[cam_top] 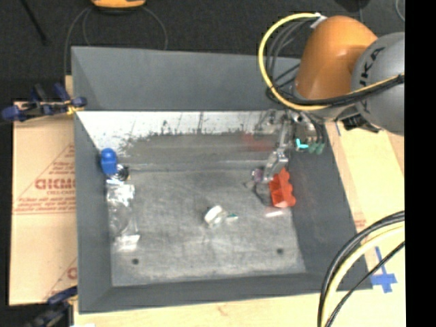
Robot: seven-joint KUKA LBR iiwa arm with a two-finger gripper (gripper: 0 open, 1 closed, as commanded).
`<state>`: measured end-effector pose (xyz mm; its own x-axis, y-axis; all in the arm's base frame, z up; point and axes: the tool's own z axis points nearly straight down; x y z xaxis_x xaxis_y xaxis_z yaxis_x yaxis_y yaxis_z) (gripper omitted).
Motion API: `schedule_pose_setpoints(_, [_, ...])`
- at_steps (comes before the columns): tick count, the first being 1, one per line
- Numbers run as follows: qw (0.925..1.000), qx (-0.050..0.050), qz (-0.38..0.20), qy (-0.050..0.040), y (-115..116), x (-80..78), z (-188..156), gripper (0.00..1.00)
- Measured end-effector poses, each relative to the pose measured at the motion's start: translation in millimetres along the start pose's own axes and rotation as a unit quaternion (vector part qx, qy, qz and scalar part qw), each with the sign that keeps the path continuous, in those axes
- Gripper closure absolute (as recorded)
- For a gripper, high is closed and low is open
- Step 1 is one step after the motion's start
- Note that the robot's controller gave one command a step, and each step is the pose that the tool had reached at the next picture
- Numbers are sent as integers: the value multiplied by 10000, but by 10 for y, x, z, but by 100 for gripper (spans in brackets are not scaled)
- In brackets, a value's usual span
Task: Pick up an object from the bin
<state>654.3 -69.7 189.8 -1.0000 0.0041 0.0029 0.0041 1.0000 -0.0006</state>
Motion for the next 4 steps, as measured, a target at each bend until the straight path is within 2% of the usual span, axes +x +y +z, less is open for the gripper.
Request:
schedule_pose_setpoints(1, [9876,11,-1572,-6,-528,802,894,0])
schedule_pose_setpoints(2, [9659,10,-2590,-46,-5,637,714,0])
schedule_pose_setpoints(3, [9619,-20,-2735,0,469,1503,738,0])
schedule_pose_setpoints(4, [9203,2,-3911,-43,1012,1104,812,0])
